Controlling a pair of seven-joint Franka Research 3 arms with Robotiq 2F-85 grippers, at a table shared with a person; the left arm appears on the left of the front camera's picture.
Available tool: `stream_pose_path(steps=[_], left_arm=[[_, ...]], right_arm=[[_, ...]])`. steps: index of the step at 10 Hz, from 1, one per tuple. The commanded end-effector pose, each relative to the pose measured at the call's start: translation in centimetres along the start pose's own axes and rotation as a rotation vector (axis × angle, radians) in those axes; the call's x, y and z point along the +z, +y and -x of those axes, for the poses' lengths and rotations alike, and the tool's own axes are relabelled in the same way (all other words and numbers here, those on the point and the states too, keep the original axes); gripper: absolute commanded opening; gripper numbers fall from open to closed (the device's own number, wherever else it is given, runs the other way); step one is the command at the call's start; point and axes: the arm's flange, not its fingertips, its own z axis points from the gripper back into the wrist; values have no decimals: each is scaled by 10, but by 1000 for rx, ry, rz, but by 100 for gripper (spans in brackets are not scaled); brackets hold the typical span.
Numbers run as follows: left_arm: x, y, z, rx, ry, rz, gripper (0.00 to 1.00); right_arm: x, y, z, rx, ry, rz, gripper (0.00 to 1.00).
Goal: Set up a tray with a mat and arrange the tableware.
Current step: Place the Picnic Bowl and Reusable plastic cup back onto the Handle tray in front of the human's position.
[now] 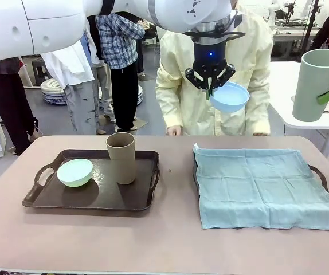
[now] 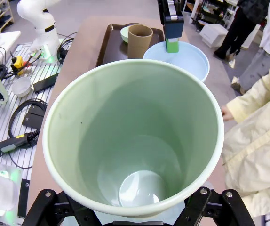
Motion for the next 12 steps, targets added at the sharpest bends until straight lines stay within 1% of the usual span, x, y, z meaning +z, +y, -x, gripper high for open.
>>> stream_pose_path(steps=[1, 3, 4, 5, 6, 7, 8, 9, 11, 12], left_arm=[[3, -2, -4, -2, -6, 9, 0], [3, -2, -4, -2, -6, 9, 0], [0, 0, 0, 0, 0, 0, 4], [-26, 2, -2, 6, 102, 61, 4], [-53, 4, -1, 18, 162, 101, 4], [-70, 3, 3, 4, 190, 103, 4], [-87, 0, 6, -13, 208, 110, 4], [-105, 2, 8, -22, 243, 112, 4], [-141, 3, 17, -40, 325, 77, 4], [-160, 5, 20, -35, 361, 84, 4]], right_arm=[[-1, 1, -2, 3, 4, 3, 30], [-1, 1, -2, 3, 4, 3, 30], [0, 0, 0, 0, 0, 0, 85], [-12, -9, 26, -22, -100, -93, 85], [-21, -18, 52, -49, -197, -134, 85], [-28, -21, 71, -77, -238, -148, 85], [-33, -21, 85, -82, -264, -163, 85], [-43, -25, 99, -91, -264, -167, 85], [-63, -29, 128, -127, -237, -189, 85], [-75, -30, 144, -163, -208, -211, 85]])
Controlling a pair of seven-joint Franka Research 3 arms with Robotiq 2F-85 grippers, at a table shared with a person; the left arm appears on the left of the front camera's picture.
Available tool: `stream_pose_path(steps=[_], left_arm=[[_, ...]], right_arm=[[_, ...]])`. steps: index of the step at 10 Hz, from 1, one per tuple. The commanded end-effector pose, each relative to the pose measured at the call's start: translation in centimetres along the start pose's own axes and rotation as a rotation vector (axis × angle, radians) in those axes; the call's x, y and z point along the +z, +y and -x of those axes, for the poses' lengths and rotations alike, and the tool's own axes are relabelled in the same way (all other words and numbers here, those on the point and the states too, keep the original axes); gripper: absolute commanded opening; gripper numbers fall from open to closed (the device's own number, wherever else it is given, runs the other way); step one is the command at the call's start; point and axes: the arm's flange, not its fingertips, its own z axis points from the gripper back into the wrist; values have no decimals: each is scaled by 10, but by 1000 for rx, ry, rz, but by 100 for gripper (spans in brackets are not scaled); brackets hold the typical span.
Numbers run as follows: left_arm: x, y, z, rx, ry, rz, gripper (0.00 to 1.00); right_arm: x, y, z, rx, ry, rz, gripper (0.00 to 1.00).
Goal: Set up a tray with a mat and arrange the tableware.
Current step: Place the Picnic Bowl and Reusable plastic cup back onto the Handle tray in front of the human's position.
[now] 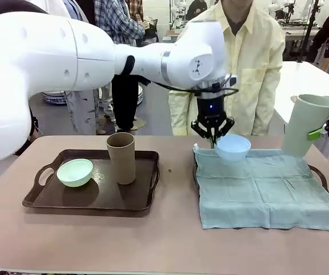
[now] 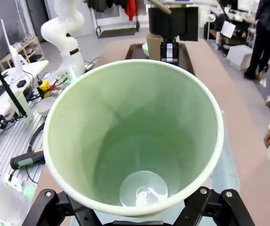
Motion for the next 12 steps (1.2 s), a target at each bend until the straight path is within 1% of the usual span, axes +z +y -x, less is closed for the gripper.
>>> stream_pose_path(steps=[1, 3, 4, 5, 6, 7, 8, 9, 10, 11, 12], left_arm=[[-10, 6, -1, -13, 68, 10, 4], [-14, 5, -4, -15, 76, 3, 4], [-23, 5, -1, 3, 45, -14, 4], [-23, 5, -1, 3, 45, -14, 4], [-23, 5, -1, 3, 45, -14, 4], [-26, 5, -1, 3, 50, -17, 4], [-29, 5, -5, -10, 27, -8, 4], [-34, 6, -5, -24, 3, 17, 4], [-38, 7, -5, -18, -22, 36, 4], [-41, 8, -7, -2, -49, 34, 4], [-48, 6, -7, -3, -52, 35, 4]], right_arm=[[-10, -12, 15, -39, 49, -22, 85], [-20, -17, 28, -51, 95, -18, 85], [-17, -9, 11, -56, 168, 19, 85], [-19, -14, 31, -45, 59, -21, 85], [-19, -14, 31, -45, 59, -21, 85], [-19, -17, 28, -42, 103, -9, 85], [-20, -20, 33, -59, 86, -27, 85], [-27, -27, 41, -42, 45, -76, 85], [-33, -31, 47, -25, 29, -79, 85], [-43, -37, 52, -24, 36, -89, 85], [-53, -40, 60, -21, 40, -105, 85]])
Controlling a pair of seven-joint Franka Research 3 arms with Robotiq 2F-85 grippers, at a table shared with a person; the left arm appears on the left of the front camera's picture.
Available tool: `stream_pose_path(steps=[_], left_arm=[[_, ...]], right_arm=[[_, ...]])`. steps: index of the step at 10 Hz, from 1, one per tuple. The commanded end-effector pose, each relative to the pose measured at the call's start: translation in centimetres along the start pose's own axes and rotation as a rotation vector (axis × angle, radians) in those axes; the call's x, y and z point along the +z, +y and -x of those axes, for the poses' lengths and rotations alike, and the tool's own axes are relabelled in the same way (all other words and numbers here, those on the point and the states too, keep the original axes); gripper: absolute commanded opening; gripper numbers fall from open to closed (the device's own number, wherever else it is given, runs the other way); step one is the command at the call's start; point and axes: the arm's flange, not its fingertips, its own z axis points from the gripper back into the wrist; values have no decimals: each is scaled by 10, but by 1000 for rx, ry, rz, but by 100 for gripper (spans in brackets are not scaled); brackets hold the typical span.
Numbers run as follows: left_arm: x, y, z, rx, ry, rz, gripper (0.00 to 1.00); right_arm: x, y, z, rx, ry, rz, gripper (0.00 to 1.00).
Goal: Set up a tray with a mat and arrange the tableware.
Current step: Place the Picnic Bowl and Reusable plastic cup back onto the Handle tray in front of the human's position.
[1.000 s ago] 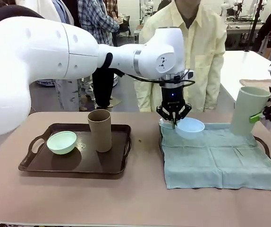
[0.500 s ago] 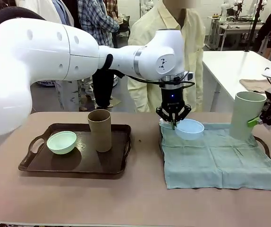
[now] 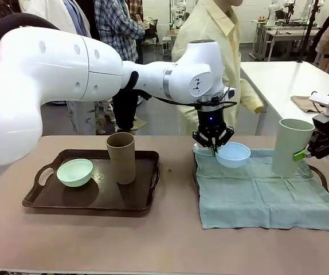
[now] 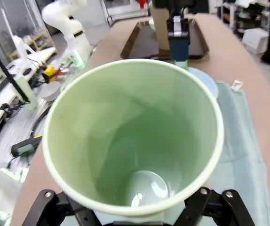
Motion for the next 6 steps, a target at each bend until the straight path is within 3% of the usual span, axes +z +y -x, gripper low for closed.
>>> stream_pose_path(steps=[1, 6], left_arm=[[-14, 4, -2, -17, -20, -22, 4], [-45, 2, -12, -56, -17, -52, 4]], right_arm=[[-10, -19, 9, 24, -5, -14, 85], [-27, -39, 34, 83, 6, 1, 85]])
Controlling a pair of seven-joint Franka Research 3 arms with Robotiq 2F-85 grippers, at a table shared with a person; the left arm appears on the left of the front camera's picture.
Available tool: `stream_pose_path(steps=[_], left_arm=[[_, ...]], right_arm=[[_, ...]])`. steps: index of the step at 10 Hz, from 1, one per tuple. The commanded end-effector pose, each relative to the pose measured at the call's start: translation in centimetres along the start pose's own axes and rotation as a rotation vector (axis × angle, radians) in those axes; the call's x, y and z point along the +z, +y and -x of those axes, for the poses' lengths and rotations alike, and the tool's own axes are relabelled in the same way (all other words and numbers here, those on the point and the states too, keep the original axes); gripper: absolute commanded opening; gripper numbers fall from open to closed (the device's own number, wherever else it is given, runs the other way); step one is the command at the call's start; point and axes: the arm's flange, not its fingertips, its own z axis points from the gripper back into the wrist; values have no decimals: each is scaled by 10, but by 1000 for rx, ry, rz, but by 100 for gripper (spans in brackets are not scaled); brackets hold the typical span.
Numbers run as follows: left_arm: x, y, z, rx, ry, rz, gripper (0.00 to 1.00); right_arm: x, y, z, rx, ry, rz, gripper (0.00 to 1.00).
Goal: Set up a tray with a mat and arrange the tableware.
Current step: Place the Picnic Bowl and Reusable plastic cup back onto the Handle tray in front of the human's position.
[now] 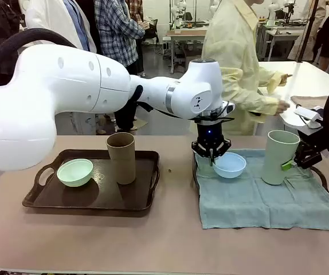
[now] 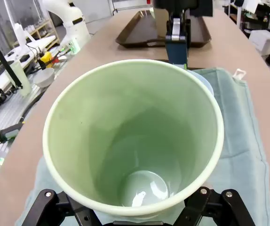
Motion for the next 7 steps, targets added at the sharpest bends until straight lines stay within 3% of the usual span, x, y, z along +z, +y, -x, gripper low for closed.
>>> stream_pose_path(steps=[1, 2, 3, 4, 5, 6, 7], left_arm=[[-1, -6, -7, -26, -23, -14, 4], [-3, -8, -7, -22, -21, -20, 4], [-3, -8, -6, -25, -12, -27, 64], [-3, -9, -6, -31, -13, -31, 64], [0, -10, -5, -32, -9, -34, 100], [3, -10, -3, -28, -4, -42, 65], [6, -8, -2, -28, 11, -60, 100]], right_arm=[[-4, -10, 6, 17, -15, 18, 85], [-5, -10, 10, 8, -12, 14, 85], [-5, -11, 11, 1, -16, 13, 100], [-2, -8, 9, -2, 3, 24, 100], [0, -4, 4, -3, 29, 33, 100], [3, 0, -1, -14, 65, 33, 100], [5, 4, -7, -20, 104, 34, 100]])
